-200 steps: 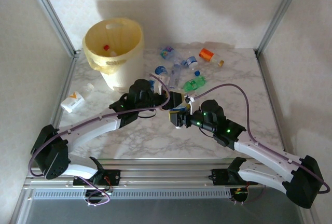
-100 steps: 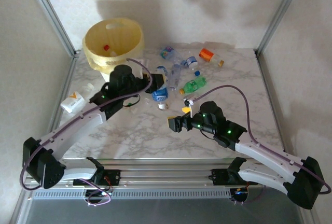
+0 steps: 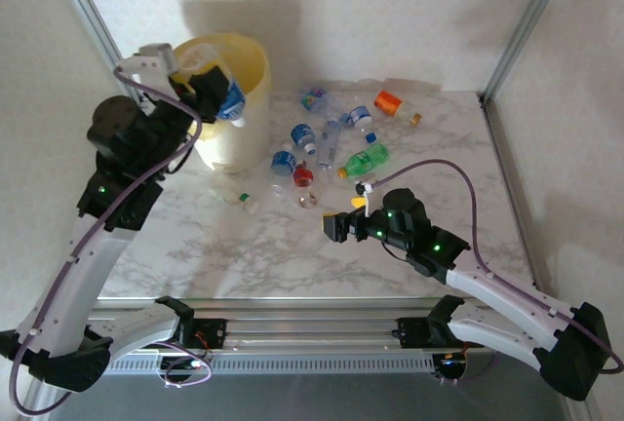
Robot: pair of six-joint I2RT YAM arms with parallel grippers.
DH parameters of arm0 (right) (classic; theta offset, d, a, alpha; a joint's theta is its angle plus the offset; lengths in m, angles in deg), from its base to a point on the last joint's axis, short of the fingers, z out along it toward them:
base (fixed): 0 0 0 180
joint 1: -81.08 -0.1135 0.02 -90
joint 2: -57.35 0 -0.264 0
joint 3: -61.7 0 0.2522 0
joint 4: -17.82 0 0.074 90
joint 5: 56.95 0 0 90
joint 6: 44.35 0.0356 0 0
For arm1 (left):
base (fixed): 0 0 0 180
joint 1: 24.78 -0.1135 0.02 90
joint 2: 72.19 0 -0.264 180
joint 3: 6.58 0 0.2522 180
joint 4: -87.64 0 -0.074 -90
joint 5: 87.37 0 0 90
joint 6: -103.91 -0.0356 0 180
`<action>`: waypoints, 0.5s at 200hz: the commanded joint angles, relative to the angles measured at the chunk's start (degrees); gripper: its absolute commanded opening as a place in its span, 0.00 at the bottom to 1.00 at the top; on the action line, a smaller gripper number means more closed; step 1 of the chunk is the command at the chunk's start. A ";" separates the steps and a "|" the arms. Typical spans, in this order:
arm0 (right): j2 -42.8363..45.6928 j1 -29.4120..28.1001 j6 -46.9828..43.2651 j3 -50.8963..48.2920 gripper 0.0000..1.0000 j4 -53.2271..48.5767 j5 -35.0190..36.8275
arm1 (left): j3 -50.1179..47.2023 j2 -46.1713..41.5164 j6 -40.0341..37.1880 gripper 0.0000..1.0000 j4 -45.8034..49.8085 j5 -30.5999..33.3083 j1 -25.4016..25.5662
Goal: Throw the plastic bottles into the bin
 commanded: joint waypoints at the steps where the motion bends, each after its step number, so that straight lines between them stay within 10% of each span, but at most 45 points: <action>1: 0.77 0.52 1.03 -1.09 0.99 0.00 1.05 | 1.39 0.19 -5.01 0.39 -4.19 6.33 -2.13; 100: -0.20 0.71 1.98 -1.65 0.99 1.27 0.30 | 10.70 20.33 -3.18 0.46 -7.24 -5.87 -17.62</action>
